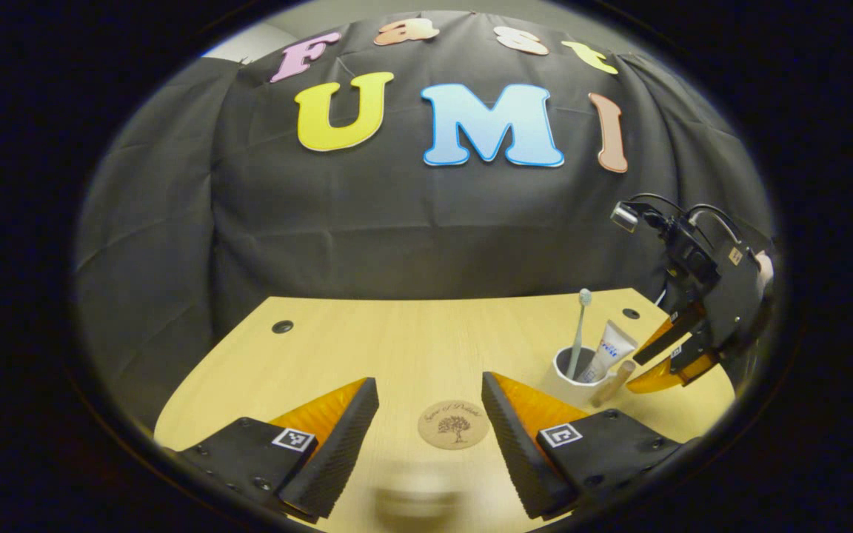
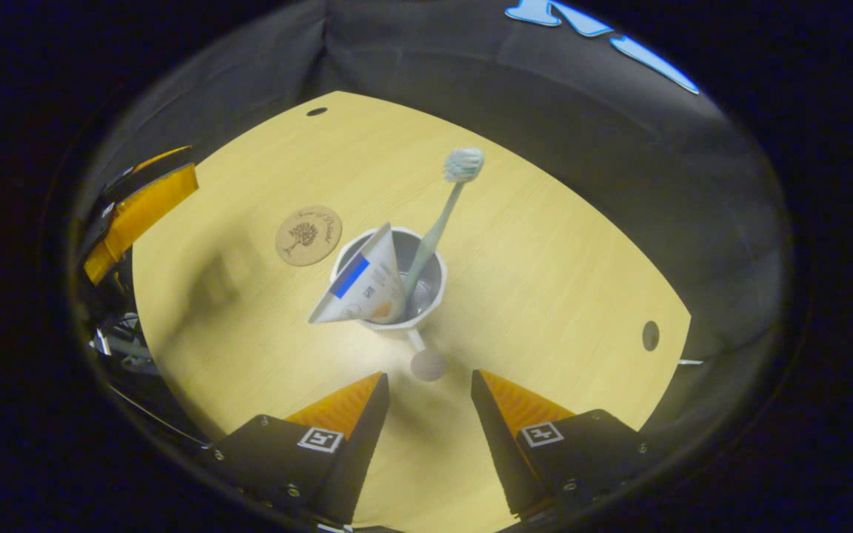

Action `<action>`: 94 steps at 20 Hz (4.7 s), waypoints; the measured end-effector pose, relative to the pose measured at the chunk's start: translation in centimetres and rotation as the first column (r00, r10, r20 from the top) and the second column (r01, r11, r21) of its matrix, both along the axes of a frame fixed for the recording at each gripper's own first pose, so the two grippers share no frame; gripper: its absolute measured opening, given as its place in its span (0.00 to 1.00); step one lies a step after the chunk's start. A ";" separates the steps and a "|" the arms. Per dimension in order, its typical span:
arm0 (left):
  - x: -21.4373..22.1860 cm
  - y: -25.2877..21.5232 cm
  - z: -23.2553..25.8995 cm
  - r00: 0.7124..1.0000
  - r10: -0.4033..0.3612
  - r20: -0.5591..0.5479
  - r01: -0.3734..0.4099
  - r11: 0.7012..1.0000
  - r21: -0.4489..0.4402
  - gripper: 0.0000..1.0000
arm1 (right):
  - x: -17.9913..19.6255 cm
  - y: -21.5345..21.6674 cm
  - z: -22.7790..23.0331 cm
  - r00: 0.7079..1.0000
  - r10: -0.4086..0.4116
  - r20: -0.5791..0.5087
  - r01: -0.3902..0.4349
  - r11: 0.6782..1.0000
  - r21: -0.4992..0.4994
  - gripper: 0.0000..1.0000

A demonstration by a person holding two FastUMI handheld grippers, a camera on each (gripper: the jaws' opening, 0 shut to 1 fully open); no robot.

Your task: Put the toothbrush and toothpaste on the desktop into the cup, then pick up the cup and place it on the coaster on the desktop.

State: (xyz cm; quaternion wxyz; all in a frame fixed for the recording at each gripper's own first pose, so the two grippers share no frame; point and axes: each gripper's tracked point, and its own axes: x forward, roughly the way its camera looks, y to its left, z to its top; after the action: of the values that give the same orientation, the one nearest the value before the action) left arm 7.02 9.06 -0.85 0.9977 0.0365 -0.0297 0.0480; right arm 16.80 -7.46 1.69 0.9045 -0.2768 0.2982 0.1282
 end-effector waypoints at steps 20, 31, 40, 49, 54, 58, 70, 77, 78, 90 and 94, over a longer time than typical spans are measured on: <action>-4.3 5.4 -3.9 0.986 0.156 -0.057 -0.161 0.983 -0.090 0.95 | 4.1 2.0 -2.2 0.988 0.038 -0.150 -0.058 0.989 -0.133 0.29; -3.9 5.8 -4.0 0.988 0.153 -0.034 -0.155 0.984 -0.085 0.95 | 3.4 3.2 -2.6 0.994 0.007 -0.106 -0.019 0.994 -0.107 0.15; -4.6 6.6 -4.2 0.988 0.155 -0.022 -0.157 0.982 -0.103 0.95 | 2.0 5.7 -1.8 0.995 0.039 -0.096 -0.047 0.996 -0.074 0.15; -6.1 8.6 -5.0 0.982 0.186 -0.028 -0.188 0.976 -0.112 0.95 | 2.5 9.1 -0.7 0.994 0.068 -0.088 -0.073 0.996 -0.059 0.15; -7.3 10.3 -5.9 0.977 0.210 -0.046 -0.214 0.970 -0.117 0.95 | 3.1 11.4 -0.7 0.992 0.091 -0.090 -0.097 0.994 -0.058 0.15; -8.0 10.7 -6.0 0.972 0.231 -0.051 -0.236 0.964 -0.121 0.95 | 3.5 13.1 -0.7 0.989 0.108 -0.098 -0.115 0.992 -0.061 0.15; -10.0 12.0 -7.2 0.960 0.266 -0.085 -0.276 0.952 -0.133 0.95 | 5.2 15.9 0.1 0.986 0.125 -0.115 -0.134 0.988 -0.071 0.15; -11.4 13.4 -8.0 0.950 0.297 -0.094 -0.308 0.939 -0.151 0.95 | 5.7 16.7 -1.5 0.984 0.120 -0.135 -0.134 0.986 -0.099 0.15; -11.5 13.5 -8.2 0.950 0.299 -0.093 -0.310 0.938 -0.154 0.95 | 5.7 16.9 -1.8 0.983 0.116 -0.140 -0.131 0.986 -0.102 0.15; -10.7 12.1 -7.5 0.957 0.272 -0.095 -0.284 0.948 -0.143 0.95 | 5.5 16.7 -0.1 0.980 0.116 -0.162 -0.123 0.992 -0.033 0.29; -10.3 11.7 -7.1 0.962 0.258 -0.089 -0.268 0.954 -0.134 0.95 | 4.8 16.8 0.7 0.982 0.133 -0.135 -0.138 0.990 -0.032 0.28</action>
State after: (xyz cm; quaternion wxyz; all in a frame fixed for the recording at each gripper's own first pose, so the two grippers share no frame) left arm -3.24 20.73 -7.92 0.9829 -0.0309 0.0143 0.1809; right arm 21.63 9.36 2.35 0.8660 -0.3058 0.3406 0.2014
